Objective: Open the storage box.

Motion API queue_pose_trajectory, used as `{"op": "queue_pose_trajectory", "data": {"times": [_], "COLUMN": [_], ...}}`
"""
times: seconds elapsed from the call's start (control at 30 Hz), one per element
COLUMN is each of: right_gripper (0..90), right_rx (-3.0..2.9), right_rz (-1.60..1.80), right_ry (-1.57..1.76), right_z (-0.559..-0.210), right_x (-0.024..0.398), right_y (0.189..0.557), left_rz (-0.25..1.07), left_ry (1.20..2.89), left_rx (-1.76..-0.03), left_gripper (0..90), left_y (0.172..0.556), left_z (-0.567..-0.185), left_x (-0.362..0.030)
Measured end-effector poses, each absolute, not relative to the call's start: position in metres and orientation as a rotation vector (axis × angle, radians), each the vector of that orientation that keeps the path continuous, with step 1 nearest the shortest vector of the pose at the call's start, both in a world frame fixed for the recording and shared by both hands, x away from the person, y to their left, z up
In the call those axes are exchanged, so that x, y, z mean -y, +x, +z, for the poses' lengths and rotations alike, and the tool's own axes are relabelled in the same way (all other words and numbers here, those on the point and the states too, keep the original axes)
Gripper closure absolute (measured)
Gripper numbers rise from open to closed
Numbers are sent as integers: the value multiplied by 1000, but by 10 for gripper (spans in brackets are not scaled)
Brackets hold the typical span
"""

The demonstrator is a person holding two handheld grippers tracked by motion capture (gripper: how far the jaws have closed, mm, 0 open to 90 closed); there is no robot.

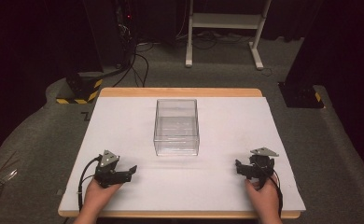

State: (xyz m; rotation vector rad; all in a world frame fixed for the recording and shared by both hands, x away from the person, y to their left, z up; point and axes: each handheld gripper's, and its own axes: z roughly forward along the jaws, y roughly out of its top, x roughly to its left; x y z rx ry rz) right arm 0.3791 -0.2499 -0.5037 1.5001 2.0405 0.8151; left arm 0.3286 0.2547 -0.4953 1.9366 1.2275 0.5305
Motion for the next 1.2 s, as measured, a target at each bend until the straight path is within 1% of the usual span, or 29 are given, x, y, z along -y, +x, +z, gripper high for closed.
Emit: {"op": "queue_pose_trajectory", "data": {"times": [0.3,0.57,0.9,1.07,1.2], "right_gripper": [106,106,107,107,107], "right_rx": [-2041,-2041,-2040,-2039,-2039], "right_rz": [816,816,816,816,816], "right_ry": [1500,1499,1499,1498,1499], "right_z": [-504,-504,-504,-504,-504], "right_x": [250,250,250,250,250], "right_y": [379,379,379,379,379], "left_rz": [473,426,427,421,420], "left_ry": [1889,1896,1931,1924,1916], "left_rx": [-1152,-1090,-1044,-1029,-1010], "left_gripper": [160,143,147,165,212], "left_y": [329,329,324,326,327], "left_z": [-488,-478,-475,-472,-470], "left_x": [-236,-215,-206,-198,-191]}}
